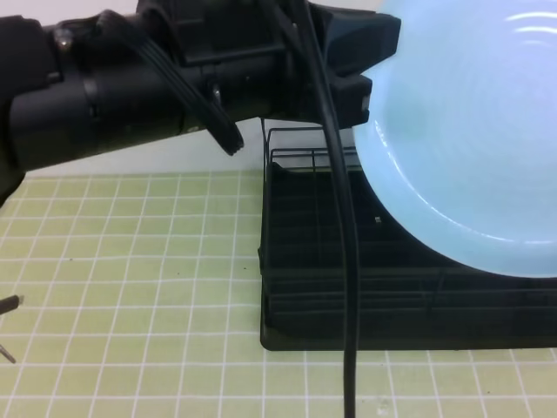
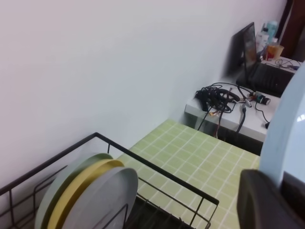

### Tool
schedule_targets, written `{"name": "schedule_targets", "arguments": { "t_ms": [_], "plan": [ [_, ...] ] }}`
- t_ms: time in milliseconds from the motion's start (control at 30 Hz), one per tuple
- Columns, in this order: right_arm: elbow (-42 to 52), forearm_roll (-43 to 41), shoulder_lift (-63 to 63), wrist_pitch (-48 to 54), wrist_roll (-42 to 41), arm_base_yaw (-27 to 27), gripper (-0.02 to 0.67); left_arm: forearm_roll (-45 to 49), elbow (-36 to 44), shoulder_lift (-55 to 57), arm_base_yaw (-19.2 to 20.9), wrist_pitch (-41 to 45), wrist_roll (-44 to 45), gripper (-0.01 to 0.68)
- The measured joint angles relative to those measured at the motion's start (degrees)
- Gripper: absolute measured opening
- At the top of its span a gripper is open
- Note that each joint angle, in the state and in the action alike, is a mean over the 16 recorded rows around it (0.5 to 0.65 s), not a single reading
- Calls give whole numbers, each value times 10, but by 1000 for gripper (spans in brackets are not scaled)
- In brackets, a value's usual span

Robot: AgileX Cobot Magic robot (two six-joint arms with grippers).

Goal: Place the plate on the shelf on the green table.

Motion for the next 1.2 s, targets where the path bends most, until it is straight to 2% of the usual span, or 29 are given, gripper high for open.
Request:
{"name": "schedule_targets", "arguments": {
  "t_ms": [100, 367, 467, 567, 833, 967, 1067, 1200],
  "plan": [
    [0, 11, 16, 10, 0, 0, 361, -8, 0, 0, 0, 2, 7, 0],
    [-5, 14, 49, 13, -6, 0, 133, -28, 0, 9, 0, 30, 28, 18],
    [-7, 13, 57, 12, -19, 0, 67, -35, 0, 14, 1, 44, 34, 62],
    [-10, 13, 62, 10, -47, 0, 11, -42, 0, 19, 1, 59, 39, 142],
    [-28, 13, 67, -28, -168, 0, 3, -66, 0, 24, 1, 89, 46, 414],
    [-51, 15, 73, -70, -243, 0, 3, -72, 0, 13, 1, 96, 52, 522],
    [-75, 13, 83, -102, -297, 0, 9, -64, 0, -2, 3, 99, 60, 557],
    [-115, -22, 108, -140, -345, 0, 8, -21, 0, -31, 8, 104, 53, 535]
  ]
}}
